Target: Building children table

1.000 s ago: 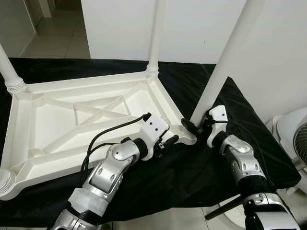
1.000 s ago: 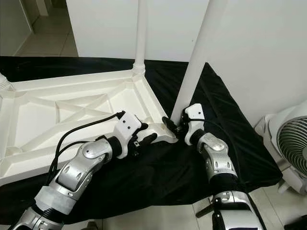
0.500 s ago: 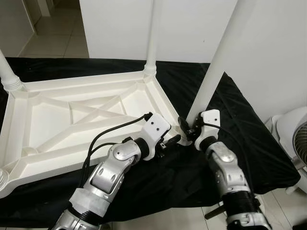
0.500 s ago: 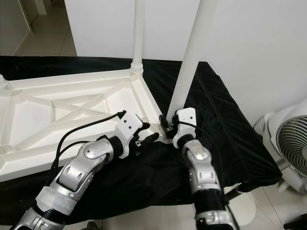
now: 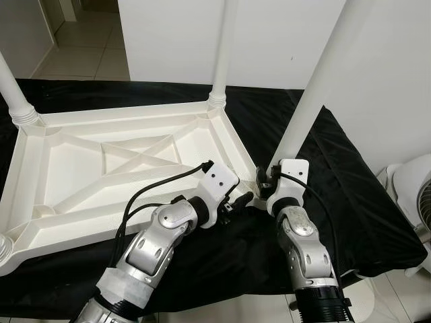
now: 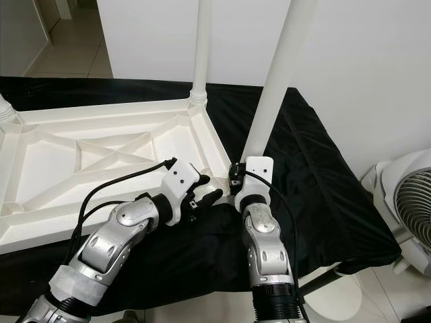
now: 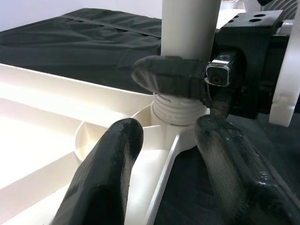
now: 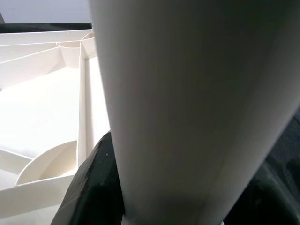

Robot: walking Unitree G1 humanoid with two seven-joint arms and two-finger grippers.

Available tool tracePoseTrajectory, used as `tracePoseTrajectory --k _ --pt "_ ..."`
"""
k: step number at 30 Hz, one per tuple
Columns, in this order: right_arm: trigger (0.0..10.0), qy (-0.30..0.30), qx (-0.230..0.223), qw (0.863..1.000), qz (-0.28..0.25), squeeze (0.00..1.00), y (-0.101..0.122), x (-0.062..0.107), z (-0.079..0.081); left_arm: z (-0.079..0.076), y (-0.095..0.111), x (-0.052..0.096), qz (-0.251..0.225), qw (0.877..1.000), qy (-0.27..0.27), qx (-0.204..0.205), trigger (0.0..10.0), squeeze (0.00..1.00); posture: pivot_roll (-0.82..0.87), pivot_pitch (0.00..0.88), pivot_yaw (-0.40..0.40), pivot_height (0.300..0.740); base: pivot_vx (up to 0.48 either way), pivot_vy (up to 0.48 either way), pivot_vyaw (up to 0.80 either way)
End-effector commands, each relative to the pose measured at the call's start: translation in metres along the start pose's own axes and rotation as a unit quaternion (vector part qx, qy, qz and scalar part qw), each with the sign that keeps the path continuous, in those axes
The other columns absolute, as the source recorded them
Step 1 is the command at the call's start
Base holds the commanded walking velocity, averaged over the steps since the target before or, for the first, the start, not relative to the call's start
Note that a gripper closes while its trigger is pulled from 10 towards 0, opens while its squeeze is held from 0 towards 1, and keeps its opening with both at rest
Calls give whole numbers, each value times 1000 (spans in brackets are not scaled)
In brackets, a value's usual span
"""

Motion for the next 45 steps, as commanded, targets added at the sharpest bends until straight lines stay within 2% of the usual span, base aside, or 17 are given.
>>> tracePoseTrajectory --k 1,2,7,12,13,15,16,17,20,22,25,27,37,38,39,41,45 --pt "10000 -10 12 1000 21 263 -8 2 -3 -5 0 0 3 1000 -16 0 10000 0 103 0 -77 740 0 0 0" --pt "10000 -6 9 1000 16 1000 -6 0 -3 -4 1 -1 3 1000 -17 -1 10000 0 100 0 -79 740 0 0 0" --pt "10000 7 8 1000 1 1000 -2 -4 -8 -3 2 -2 0 1000 -16 0 10000 0 91 0 -79 740 0 0 0" --pt "10000 89 17 996 -25 1000 2 -9 -13 -5 3 -3 -1 1000 -23 -2 10000 0 83 0 -72 740 0 0 0" --pt "10000 120 16 992 -28 1000 2 -10 -11 -5 3 -3 0 1000 -24 -3 10000 0 82 0 -70 740 0 0 0" --pt "10000 120 16 992 -28 1000 2 -10 -11 -5 3 -3 0 1000 -24 -3 10000 0 82 0 -70 740 0 0 0" --pt "10000 140 15 990 -30 1000 2 -10 -10 -5 3 -3 0 1000 -24 -3 10000 0 82 0 -70 740 0 0 0" --pt "10000 175 15 984 -39 0 2 -9 -9 -6 3 -3 1 1000 -25 -3 10000 0 83 0 -65 740 0 0 0" --pt "10000 210 28 976 -50 0 3 -8 -8 -6 3 -3 1 1000 -26 -3 10000 0 84 0 -64 740 0 0 0" --pt "10000 258 54 962 -67 0 3 -8 -8 -5 3 -3 3 1000 -28 -4 10000 0 86 0 -59 740 0 0 0" --pt "10000 283 64 954 -72 0 2 -9 -9 -5 3 -3 3 1000 -29 -4 10000 0 86 0 -59 740 0 0 0" --pt "10000 316 73 942 -83 0 2 -13 -11 -6 4 -1 5 999 -31 -6 10000 0 106 0 -55 740 0 0 0" --pt "10000 356 92 926 -83 0 -4 -23 -15 -7 2 2 11 999 -36 -9 10000 0 125 0 -64 740 0 0 0" --pt "3804 358 93 926 -79 0 -5 -24 -16 -7 1 2 12 999 -37 -9 10000 0 126 0 -65 740 0 0 0" --pt "2745 359 93 926 -75 0 -7 -24 -17 -7 1 2 12 999 -37 -10 10000 0 126 0 -65 740 0 0 0" --pt "0 360 96 925 -70 0 -10 -25 -19 -7 1 2 12 999 -38 -10 10000 0 128 0 -66 740 0 0 0" --pt "0 368 100 922 -68 0 -16 -24 -22 -8 0 2 13 999 -40 -10 10000 0 126 0 -68 740 0 0 0"
Point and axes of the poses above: a point about 5 cm out from each wrist's last joint towards the gripper, its own x axis pointing back from the gripper into the wrist, its own y axis along the axis of the wrist's last joint, z = x × y, the point moved 1 cm from there along -x, pointing out of the wrist towards the gripper, and after that the axes turned 12 degrees about x, right-handed, at the moved point
